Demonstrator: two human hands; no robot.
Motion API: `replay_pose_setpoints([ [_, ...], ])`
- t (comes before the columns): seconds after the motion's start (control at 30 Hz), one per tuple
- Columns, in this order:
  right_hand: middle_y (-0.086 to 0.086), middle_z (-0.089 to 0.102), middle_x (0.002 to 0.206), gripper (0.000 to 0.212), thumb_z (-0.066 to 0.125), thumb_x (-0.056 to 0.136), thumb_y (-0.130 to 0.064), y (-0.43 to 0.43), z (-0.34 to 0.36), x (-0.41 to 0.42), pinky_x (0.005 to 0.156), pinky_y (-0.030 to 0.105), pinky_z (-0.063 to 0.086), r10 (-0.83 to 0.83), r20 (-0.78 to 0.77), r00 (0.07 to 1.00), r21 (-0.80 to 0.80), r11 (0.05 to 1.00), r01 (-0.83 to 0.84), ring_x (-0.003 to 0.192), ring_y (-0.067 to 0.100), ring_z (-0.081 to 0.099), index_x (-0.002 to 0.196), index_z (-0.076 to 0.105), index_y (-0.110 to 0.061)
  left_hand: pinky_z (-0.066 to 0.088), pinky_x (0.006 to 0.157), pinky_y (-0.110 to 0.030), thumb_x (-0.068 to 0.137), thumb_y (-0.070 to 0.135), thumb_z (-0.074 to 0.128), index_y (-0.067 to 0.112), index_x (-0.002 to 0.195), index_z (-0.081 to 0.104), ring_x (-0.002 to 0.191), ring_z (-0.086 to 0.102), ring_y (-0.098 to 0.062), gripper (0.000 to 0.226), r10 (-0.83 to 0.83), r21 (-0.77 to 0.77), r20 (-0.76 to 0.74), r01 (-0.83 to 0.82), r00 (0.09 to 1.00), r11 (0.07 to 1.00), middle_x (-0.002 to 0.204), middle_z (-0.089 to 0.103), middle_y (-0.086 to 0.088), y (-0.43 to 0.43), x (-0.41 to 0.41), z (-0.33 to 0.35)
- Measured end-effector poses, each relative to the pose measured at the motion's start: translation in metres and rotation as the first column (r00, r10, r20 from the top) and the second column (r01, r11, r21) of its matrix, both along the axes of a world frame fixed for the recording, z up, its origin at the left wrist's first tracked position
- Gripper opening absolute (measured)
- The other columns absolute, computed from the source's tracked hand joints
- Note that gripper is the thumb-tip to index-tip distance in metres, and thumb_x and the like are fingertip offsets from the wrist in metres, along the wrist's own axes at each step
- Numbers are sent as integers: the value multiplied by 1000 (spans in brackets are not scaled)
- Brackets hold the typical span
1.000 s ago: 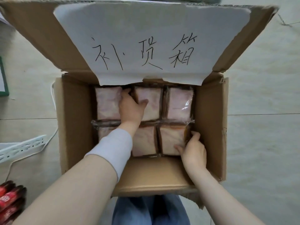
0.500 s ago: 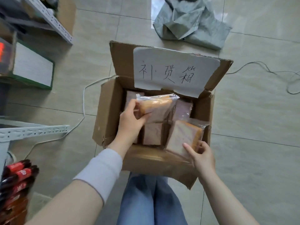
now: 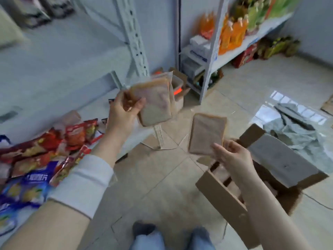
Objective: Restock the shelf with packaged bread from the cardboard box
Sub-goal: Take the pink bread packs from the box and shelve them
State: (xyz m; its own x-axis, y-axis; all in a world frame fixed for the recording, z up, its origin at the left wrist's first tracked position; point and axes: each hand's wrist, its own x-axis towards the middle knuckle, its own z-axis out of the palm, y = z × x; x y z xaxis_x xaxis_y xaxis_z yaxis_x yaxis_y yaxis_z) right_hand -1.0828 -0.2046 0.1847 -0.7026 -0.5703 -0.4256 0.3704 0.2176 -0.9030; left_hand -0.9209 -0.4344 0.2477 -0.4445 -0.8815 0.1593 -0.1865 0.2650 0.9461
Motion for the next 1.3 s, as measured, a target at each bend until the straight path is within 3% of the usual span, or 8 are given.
replay_pose_setpoints([
  [0.2, -7, 68, 58, 11, 64, 79, -2, -166, 83, 137, 60, 20, 57, 297, -155, 942, -206, 923, -324, 54, 4, 64, 75, 63, -12, 45, 77, -15, 82, 20, 67, 18, 98, 55, 82, 59, -2, 19, 276, -185, -26, -276, 961, 943, 91, 62, 3, -95, 210, 81],
  [0.33, -4, 72, 67, 5, 71, 77, -11, -268, 111, 248, 52, 18, 52, 389, -248, 887, -207, 873, -441, 58, 8, 67, 80, 67, -13, 45, 78, -21, 81, 23, 68, 18, 98, 56, 87, 60, -11, 21, 443, -213, -42, -442, 895, 872, 95, 64, 2, -153, 352, 100],
  [0.47, 3, 74, 85, 13, 73, 75, -22, -360, 122, 345, 67, 30, 55, 454, -314, 834, -139, 847, -513, 78, 19, 70, 85, 66, -18, 43, 68, -9, 80, 22, 69, 19, 95, 53, 80, 56, 3, 22, 556, -217, -34, -550, 830, 807, 85, 58, 16, -205, 457, 101],
  [0.53, 3, 71, 85, 10, 72, 77, -22, -400, 126, 382, 76, 37, 55, 469, -354, 809, -121, 835, -537, 82, 22, 67, 82, 64, -20, 43, 68, -7, 80, 21, 69, 19, 96, 53, 79, 56, -2, 22, 609, -193, -63, -608, 791, 770, 85, 58, 14, -232, 490, 97],
  [0.73, 3, 58, 79, 12, 67, 81, -14, -524, 131, 452, 78, 39, 48, 442, -458, 771, -129, 825, -550, 80, 22, 54, 83, 55, -13, 40, 65, -1, 81, 15, 69, 14, 101, 54, 79, 55, -8, 25, 652, -155, -137, -666, 746, 730, 91, 59, 2, -324, 532, 84],
  [1.0, -6, 47, 76, 24, 62, 86, -13, -714, 116, 493, 54, 5, 36, 362, -522, 772, -180, 838, -514, 73, 12, 45, 103, 46, -9, 42, 71, -8, 80, 8, 68, 1, 114, 48, 83, 56, -12, 41, 685, -124, -207, -713, 698, 690, 94, 58, -1, -494, 537, 72],
  [1.13, -1, 50, 106, 49, 59, 88, -18, -787, 110, 499, 72, 9, 32, 360, -526, 771, -167, 845, -508, 95, 12, 47, 130, 38, -6, 43, 70, -5, 82, 9, 66, 0, 113, 50, 77, 54, 3, 36, 695, -131, -218, -727, 685, 674, 85, 55, 13, -568, 541, 62],
  [1.3, 13, 58, 111, 30, 58, 88, -13, -835, 106, 510, 73, 14, 35, 374, -550, 747, -132, 844, -520, 95, 17, 51, 115, 48, -3, 41, 75, -4, 82, 9, 66, 11, 101, 52, 71, 53, 18, 23, 720, -188, -237, -758, 653, 625, 85, 54, 16, -615, 545, 56],
])
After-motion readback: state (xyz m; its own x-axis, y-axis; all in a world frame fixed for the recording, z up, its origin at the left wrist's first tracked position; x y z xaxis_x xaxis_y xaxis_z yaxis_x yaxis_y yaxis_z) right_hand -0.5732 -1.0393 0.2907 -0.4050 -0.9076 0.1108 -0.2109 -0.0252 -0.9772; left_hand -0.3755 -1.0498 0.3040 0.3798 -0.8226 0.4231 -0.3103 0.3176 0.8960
